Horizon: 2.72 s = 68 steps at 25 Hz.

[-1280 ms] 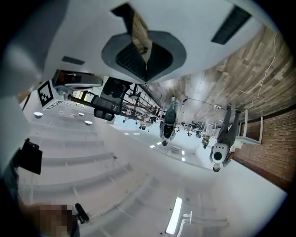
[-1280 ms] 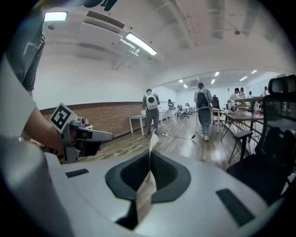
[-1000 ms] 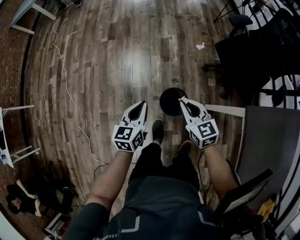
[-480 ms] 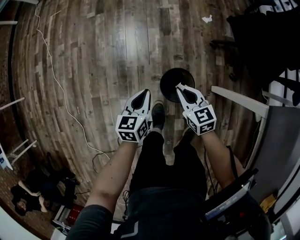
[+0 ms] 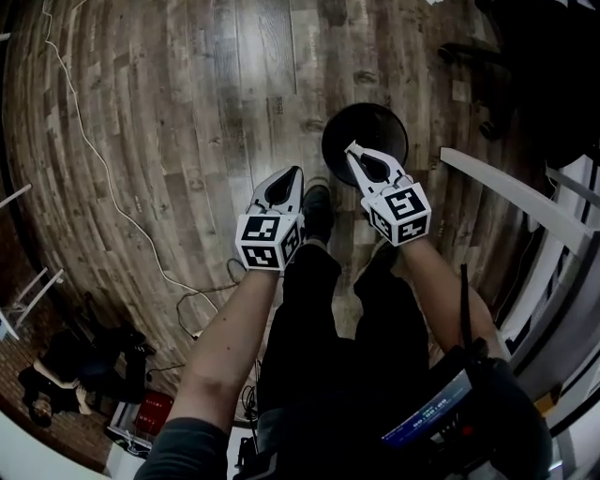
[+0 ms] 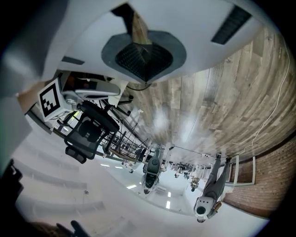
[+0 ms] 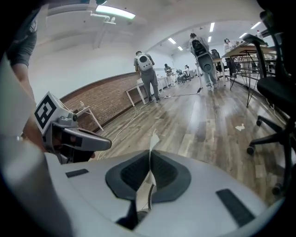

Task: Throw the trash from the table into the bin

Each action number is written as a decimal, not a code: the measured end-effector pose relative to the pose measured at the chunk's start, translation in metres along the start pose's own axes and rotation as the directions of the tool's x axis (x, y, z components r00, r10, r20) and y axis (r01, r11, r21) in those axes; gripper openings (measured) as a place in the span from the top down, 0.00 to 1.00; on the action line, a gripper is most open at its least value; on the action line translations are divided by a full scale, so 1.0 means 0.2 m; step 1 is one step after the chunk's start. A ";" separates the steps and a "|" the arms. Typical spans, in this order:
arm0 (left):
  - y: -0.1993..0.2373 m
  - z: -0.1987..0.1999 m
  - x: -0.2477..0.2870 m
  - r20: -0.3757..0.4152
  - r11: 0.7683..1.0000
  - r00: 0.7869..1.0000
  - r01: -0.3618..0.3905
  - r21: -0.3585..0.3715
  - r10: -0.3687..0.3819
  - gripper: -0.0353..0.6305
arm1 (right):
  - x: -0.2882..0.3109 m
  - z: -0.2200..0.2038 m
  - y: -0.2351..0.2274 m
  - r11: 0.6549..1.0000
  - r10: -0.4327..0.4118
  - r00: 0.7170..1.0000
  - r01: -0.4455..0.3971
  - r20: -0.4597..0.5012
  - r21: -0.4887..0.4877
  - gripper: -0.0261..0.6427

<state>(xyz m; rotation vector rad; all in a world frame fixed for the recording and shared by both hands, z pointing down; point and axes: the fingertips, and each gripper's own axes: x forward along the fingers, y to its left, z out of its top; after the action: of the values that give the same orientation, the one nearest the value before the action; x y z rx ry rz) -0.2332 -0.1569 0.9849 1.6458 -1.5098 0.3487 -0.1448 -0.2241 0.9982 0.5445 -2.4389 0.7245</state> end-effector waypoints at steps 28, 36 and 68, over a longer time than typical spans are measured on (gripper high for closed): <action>-0.53 0.34 -0.28 0.099 0.995 0.992 0.079 0.057 -0.085 0.93 | -0.52 0.14 -0.09 0.987 -0.057 0.995 0.068 -0.077 0.148 0.60; -0.94 0.85 -0.68 0.215 0.980 0.959 0.159 0.120 -0.182 0.93 | -1.14 0.84 0.10 0.975 -0.154 0.981 0.132 0.117 0.176 0.61; -1.71 1.79 -1.83 0.582 0.958 0.772 0.118 0.263 -0.255 0.93 | -2.41 1.93 0.75 0.976 -0.146 0.850 0.208 0.507 -0.067 0.94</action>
<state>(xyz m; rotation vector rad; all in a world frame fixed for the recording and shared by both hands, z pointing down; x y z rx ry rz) -0.1244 -0.2029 0.3800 2.2045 -1.7898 -0.1736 0.0092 -0.2291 0.3812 1.0005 -2.8264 0.3850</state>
